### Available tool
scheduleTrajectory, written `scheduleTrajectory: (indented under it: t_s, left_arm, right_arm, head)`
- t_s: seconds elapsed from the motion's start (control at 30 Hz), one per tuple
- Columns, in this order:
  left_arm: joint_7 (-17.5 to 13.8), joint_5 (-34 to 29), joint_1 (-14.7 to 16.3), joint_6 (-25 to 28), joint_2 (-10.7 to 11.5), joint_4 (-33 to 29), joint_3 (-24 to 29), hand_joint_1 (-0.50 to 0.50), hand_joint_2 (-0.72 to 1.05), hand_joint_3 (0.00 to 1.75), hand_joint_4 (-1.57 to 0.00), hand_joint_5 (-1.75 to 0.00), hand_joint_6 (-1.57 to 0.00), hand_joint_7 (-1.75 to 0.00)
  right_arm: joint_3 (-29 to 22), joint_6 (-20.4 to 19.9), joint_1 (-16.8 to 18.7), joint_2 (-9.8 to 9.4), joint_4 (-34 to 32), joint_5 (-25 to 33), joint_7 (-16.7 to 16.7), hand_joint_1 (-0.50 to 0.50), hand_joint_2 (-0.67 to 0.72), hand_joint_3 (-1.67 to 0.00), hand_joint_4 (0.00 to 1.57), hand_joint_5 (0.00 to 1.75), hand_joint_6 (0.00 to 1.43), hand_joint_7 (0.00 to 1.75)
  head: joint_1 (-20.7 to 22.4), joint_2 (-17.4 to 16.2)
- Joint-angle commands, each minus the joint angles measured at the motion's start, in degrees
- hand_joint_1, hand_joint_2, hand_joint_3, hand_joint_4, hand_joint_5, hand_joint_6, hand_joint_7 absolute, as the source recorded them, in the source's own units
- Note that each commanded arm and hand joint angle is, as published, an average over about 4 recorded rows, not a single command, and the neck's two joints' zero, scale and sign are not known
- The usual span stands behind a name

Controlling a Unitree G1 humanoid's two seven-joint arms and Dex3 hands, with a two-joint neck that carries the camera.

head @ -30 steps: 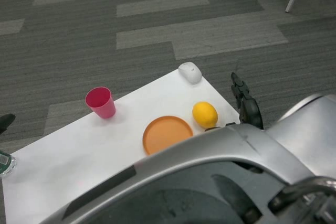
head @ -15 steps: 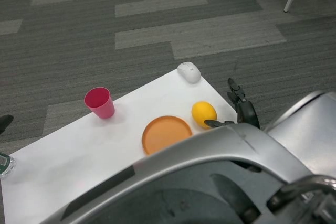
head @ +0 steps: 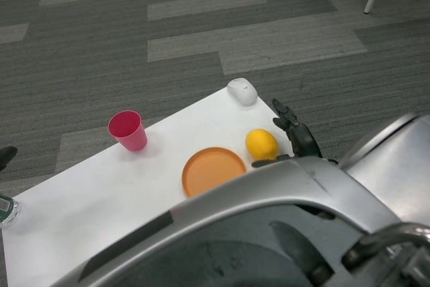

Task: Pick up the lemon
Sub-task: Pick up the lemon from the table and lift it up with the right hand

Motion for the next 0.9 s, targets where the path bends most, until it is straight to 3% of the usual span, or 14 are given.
scheduleTrajectory:
  t_s: [0.03,0.47,0.9]
  left_arm:
    - [0.0,-0.1,-1.2,0.2,0.3,-0.1,0.0,0.50,0.96,0.04,-0.04,0.00,0.00,0.00]
    - [0.0,-0.1,-1.2,0.2,0.2,-0.1,0.0,0.50,0.96,0.07,-0.04,0.00,0.00,0.00]
    - [0.0,-0.1,-0.9,0.1,0.1,-0.3,0.4,0.50,0.96,0.09,-0.04,0.00,0.00,0.00]
  right_arm:
    - [-0.2,-0.3,-1.9,-0.40,0.6,-0.2,0.2,-0.01,0.14,-0.08,0.00,0.68,0.00,0.00]
    - [0.3,-0.2,-4.3,-0.46,3.1,-0.7,0.0,0.00,0.15,-0.08,0.00,0.68,0.00,0.00]
    - [1.4,1.2,-8.0,-1.34,8.9,-3.0,-2.0,0.04,0.01,-0.08,0.00,0.78,0.00,0.00]
  head:
    - [0.0,-0.1]
    - [-0.1,-0.3]
    - [0.0,-0.3]
